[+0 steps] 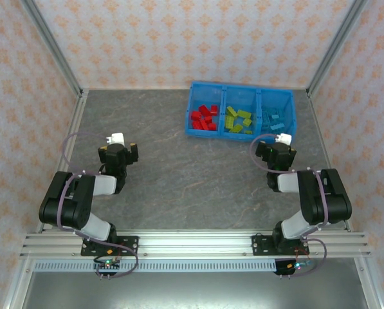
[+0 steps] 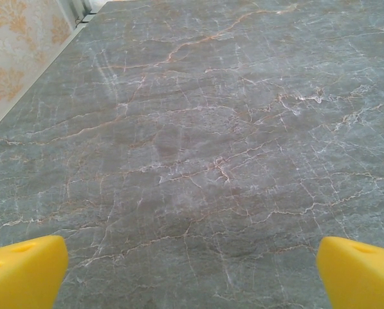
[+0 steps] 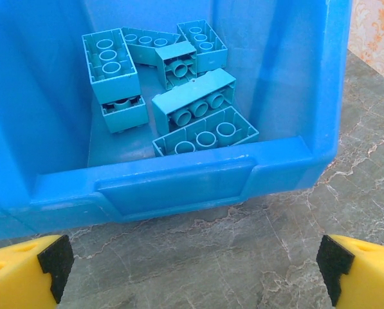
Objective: Sort the legos into containers by color
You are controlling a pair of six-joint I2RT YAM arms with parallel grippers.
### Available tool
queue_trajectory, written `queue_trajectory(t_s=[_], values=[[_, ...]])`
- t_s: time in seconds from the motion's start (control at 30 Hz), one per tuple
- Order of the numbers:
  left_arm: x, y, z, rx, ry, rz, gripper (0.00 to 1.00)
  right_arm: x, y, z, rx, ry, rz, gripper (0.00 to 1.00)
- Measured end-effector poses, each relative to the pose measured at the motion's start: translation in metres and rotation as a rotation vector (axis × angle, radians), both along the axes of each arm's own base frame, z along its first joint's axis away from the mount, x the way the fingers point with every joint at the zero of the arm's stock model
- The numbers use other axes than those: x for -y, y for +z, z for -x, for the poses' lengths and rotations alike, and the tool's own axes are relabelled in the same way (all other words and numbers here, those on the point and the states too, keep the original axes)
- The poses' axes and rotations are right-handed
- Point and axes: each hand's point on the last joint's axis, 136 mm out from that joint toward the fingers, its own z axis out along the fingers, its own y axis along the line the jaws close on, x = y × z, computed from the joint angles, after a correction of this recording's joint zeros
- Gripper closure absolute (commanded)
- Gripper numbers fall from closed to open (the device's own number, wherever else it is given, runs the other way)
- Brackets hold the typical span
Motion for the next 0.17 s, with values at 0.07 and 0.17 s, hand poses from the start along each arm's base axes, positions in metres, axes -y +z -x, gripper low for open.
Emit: queue_trajectory(t_s=[0.07,0.17], values=[[0.0004,0.0001,-0.0003,0.002,-0.001,0.004,0.0,0.0,0.0009,-0.0007,0.002,0.0,0.0,0.01],[0.0013,0.0003,-0.0006,0.003,-0.005,0.007,0.0,0.0,0.001,-0.0008,0.003,0.0,0.0,0.0]])
